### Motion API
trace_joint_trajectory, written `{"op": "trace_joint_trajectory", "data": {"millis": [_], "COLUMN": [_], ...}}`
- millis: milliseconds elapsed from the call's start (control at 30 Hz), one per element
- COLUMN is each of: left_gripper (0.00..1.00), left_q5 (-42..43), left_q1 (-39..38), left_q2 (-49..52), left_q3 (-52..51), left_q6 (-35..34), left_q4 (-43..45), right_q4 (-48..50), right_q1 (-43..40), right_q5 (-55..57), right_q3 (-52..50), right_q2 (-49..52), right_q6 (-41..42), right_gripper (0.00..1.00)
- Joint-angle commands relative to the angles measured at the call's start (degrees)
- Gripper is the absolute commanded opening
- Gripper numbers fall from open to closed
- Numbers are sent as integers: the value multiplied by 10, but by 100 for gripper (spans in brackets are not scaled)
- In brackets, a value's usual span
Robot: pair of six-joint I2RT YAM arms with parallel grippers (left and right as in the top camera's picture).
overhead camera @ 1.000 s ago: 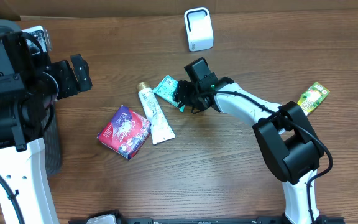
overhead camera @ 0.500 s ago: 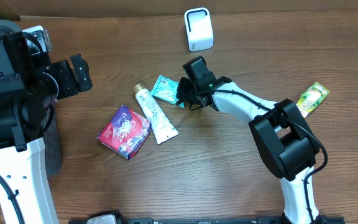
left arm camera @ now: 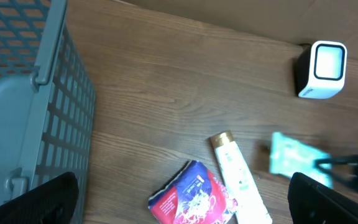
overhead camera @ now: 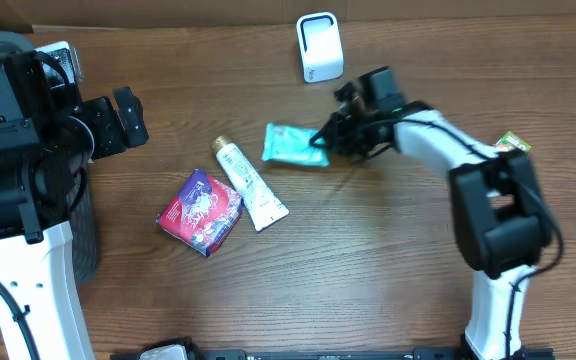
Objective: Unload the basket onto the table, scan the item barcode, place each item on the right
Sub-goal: 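Lift the wipes pack and hold it against the white scanner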
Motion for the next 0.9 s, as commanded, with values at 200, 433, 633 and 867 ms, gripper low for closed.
{"op": "trace_joint_trajectory", "data": {"millis": [200, 433, 633, 867], "left_gripper": [100, 100, 100, 99], "left_q5": [-5, -5, -5, -5], "left_q1": [2, 2, 2, 2], "left_q2": [1, 1, 1, 1], "left_q3": [8, 8, 8, 8], "left_q6": [-1, -1, -1, -1], "left_q4": [1, 1, 1, 1], "right_q4": [-42, -55, -42, 28], "right_q1": [-54, -35, -15, 19], "right_q5": [28, 144, 231, 463], "right_q3": [1, 1, 1, 1], "right_q2": [-160, -236, -254, -250], "right_q6": [-175, -195, -194, -247], "right_gripper": [4, 4, 4, 4]}}
